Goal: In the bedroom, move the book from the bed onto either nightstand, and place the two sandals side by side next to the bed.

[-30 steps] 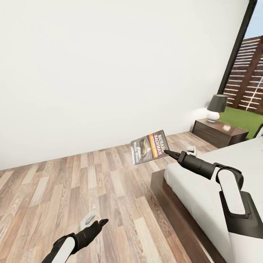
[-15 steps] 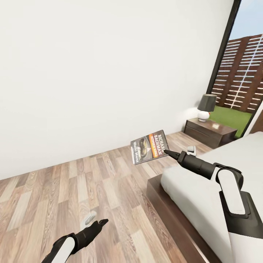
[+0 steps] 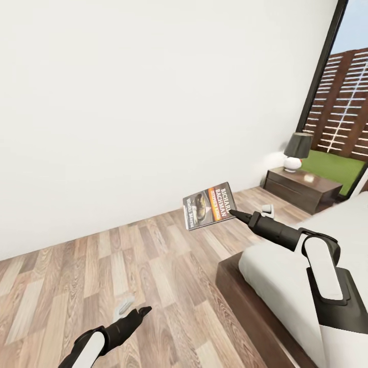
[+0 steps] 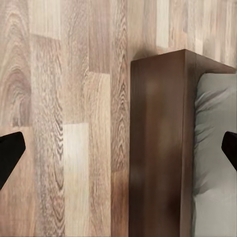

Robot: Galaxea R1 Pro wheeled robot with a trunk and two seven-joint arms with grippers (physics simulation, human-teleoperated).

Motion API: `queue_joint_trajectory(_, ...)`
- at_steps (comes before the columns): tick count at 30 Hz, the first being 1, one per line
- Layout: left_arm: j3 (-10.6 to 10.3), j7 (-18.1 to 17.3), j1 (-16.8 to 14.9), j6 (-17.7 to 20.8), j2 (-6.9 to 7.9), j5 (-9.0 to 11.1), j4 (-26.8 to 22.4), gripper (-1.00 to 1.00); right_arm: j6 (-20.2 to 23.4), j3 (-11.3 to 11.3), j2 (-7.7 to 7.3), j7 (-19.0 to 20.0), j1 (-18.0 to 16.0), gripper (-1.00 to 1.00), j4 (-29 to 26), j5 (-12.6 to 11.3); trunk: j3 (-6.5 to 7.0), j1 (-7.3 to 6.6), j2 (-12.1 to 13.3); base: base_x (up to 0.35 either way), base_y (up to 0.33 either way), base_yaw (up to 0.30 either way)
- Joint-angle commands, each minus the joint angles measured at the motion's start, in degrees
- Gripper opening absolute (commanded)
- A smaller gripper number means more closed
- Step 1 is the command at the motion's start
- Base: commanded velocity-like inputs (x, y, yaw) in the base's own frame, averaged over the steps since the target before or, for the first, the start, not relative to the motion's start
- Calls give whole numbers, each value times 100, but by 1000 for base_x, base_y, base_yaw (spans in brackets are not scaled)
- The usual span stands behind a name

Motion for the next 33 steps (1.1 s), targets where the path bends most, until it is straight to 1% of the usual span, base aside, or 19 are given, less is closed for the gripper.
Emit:
queue_joint_trajectory(1, -9, -7, -3, 11, 5, 15, 0, 100, 30, -9, 1, 59, -6, -100, -2, 4, -5, 2, -2, 263, 218, -7)
queue_joint_trajectory(6, -9, -7, -3, 11, 7, 14, 0, 100, 21, -18, -1, 47, -6, -100, -2, 7, -4, 2, -2, 263, 218, -186)
queue_joint_trajectory(12, -9, -7, -3, 11, 7, 14, 0, 100, 30, -21, -2, -346, -6, -100, -2, -18, 8, 2, -2, 263, 218, -248)
queue_joint_trajectory(15, -9, -7, -3, 11, 8, 15, 0, 100, 30, -26, 1, -465, -6, -100, -2, -22, 14, 2, -2, 261, 220, -256)
queue_joint_trajectory(33, -9, -7, -3, 11, 8, 17, 0, 100, 30, -30, 6, -476, -6, -100, -2, -16, 53, 2, -2, 259, 227, -257)
